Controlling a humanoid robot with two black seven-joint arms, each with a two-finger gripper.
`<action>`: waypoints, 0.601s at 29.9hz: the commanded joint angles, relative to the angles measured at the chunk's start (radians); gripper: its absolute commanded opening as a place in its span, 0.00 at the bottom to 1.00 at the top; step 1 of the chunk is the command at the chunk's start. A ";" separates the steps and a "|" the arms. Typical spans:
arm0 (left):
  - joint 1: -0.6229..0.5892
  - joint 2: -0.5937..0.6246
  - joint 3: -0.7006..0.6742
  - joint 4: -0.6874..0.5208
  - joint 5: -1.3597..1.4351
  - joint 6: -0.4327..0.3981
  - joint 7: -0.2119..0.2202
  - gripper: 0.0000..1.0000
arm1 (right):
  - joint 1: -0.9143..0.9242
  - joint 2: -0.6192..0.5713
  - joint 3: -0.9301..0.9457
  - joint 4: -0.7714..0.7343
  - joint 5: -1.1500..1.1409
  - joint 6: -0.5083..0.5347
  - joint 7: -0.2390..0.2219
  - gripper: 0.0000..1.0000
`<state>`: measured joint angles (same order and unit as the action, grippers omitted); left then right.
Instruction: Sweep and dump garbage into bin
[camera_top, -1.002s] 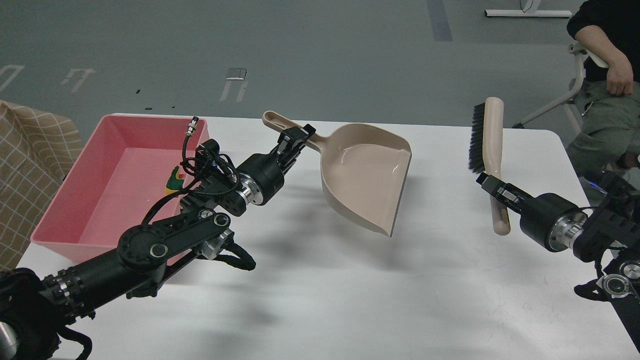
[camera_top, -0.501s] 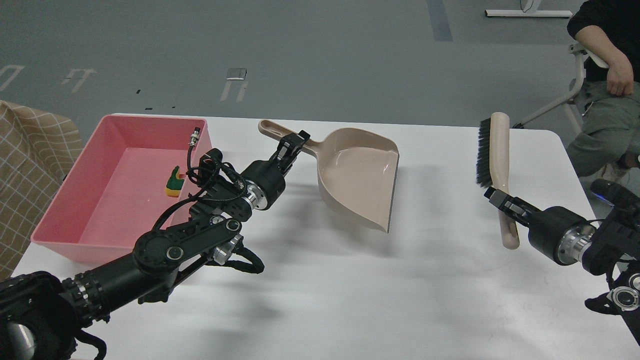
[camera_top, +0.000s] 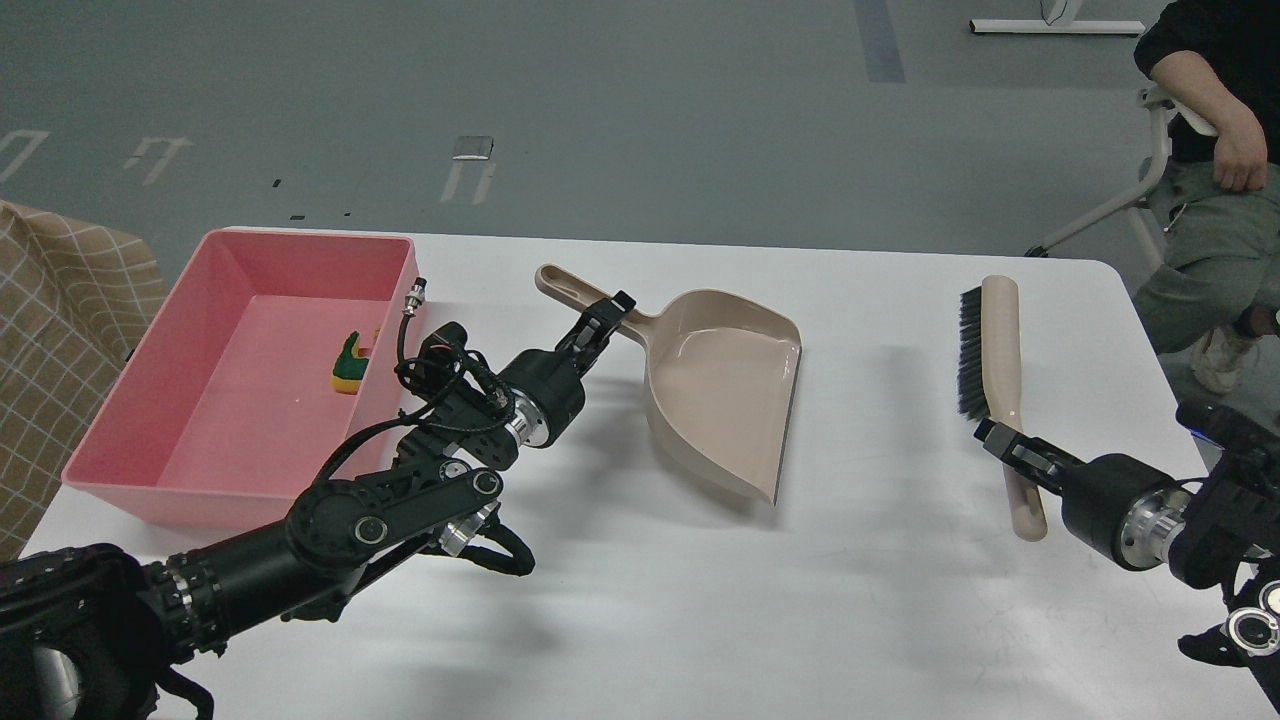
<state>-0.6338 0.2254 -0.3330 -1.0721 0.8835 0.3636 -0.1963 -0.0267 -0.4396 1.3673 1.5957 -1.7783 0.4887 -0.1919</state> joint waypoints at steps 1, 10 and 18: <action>-0.001 -0.001 0.000 0.006 0.000 0.003 0.000 0.06 | -0.010 -0.001 -0.023 0.000 -0.003 0.000 -0.004 0.09; 0.002 -0.001 -0.001 0.008 -0.001 0.003 0.000 0.08 | -0.016 -0.001 -0.047 -0.003 -0.009 0.000 -0.011 0.10; 0.002 -0.008 0.000 0.029 0.000 0.003 0.000 0.11 | -0.027 -0.004 -0.048 -0.005 -0.009 0.000 -0.012 0.10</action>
<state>-0.6321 0.2181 -0.3336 -1.0485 0.8828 0.3666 -0.1964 -0.0527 -0.4404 1.3191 1.5919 -1.7870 0.4887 -0.2040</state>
